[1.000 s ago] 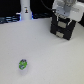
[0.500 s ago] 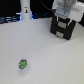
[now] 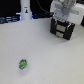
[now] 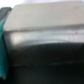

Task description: Open the kcup holder, insert the kcup into the holder, and close the kcup holder

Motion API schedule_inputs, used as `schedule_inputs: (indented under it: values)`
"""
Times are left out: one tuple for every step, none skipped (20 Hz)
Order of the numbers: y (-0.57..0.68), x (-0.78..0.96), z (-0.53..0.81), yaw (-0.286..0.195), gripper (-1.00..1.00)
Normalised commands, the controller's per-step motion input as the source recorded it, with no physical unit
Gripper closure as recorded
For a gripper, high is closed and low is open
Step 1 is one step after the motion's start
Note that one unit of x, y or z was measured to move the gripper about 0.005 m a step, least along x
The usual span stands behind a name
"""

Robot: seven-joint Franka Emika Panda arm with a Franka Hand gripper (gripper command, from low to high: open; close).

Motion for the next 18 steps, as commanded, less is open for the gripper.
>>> schedule_inputs:
  values:
    - [-0.42,0.89,0.15,-0.045,1.00]
    - [-0.41,0.88,0.14,-0.047,1.00]
    - [-0.46,0.86,0.11,-0.044,1.00]
    - [-0.48,0.85,0.10,-0.045,1.00]
    - [-0.50,0.81,0.08,-0.049,1.00]
    - [-0.50,0.81,0.06,-0.048,1.00]
    - [-0.50,0.80,0.05,-0.044,1.00]
    - [-0.50,0.78,0.05,-0.042,1.00]
    - [-0.50,0.79,0.03,-0.039,1.00]
    - [-0.43,0.76,0.02,-0.034,1.00]
    - [-0.41,0.71,-0.02,-0.014,1.00]
    - [-0.39,0.79,0.01,-0.031,1.00]
    - [-0.44,0.82,0.03,-0.036,1.00]
    - [-0.45,0.84,0.04,-0.040,1.00]
    - [-0.45,0.86,0.04,-0.044,1.00]
    - [-0.45,0.87,0.04,-0.049,1.00]
    - [-0.46,0.86,0.04,-0.049,1.00]
    - [-0.47,0.85,0.04,-0.043,1.00]
